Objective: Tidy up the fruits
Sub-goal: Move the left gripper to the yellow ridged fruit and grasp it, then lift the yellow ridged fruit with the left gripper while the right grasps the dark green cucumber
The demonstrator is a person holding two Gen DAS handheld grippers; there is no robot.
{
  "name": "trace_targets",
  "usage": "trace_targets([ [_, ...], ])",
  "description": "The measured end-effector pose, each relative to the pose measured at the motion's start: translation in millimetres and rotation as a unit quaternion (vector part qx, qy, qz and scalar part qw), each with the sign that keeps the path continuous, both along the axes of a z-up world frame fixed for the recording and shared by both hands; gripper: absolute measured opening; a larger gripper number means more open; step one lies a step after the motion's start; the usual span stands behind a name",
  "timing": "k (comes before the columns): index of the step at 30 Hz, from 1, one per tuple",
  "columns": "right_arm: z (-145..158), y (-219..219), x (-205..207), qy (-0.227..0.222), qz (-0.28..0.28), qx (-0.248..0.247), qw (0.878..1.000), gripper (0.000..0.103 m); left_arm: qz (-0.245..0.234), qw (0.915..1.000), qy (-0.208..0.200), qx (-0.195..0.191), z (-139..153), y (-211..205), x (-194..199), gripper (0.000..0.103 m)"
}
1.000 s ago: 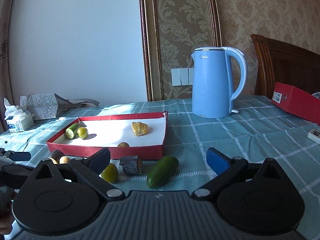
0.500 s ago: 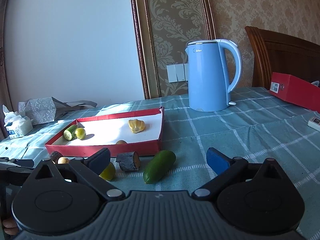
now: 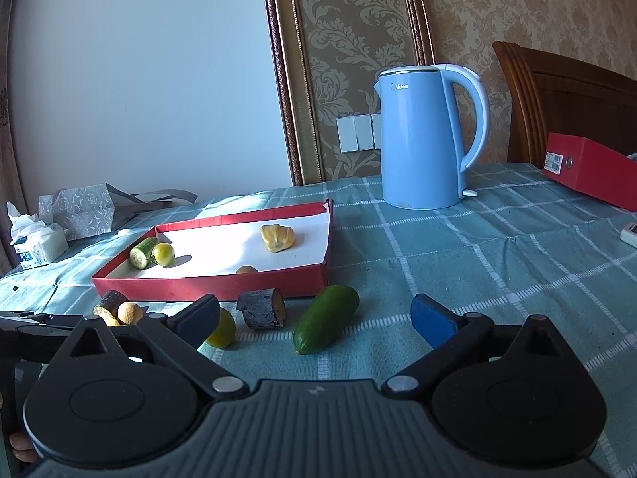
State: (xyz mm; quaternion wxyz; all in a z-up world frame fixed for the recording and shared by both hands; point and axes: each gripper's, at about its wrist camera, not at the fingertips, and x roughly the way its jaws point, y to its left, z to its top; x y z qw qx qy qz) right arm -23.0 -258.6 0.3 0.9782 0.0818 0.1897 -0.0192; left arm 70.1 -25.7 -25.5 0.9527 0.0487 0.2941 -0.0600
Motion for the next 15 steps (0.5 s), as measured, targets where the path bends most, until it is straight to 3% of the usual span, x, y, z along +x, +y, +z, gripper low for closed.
trace_targets([
  [2, -0.3, 1.1, 0.6, 0.001, 0.001, -0.001, 1.0, 0.103, 0.001, 1.0, 0.003, -0.001, -0.6, 0.8, 0.7, 0.069],
  [4, -0.4, 2.4, 0.9, 0.003, 0.004, -0.002, 1.0, 0.103, 0.006, 0.9999, 0.011, -0.001, -2.0, 1.7, 2.9, 0.056],
  [7, -0.3, 5.5, 1.5, 0.004, 0.008, -0.007, 1.0, 0.103, -0.001, 0.9996, 0.019, -0.02, -2.0, 5.0, 3.3, 0.044],
  [15, 0.3, 13.4, 1.1, 0.006, 0.013, -0.038, 0.999, 0.103, -0.002, 0.9995, 0.017, -0.028, -0.6, 8.5, 1.2, 0.044],
])
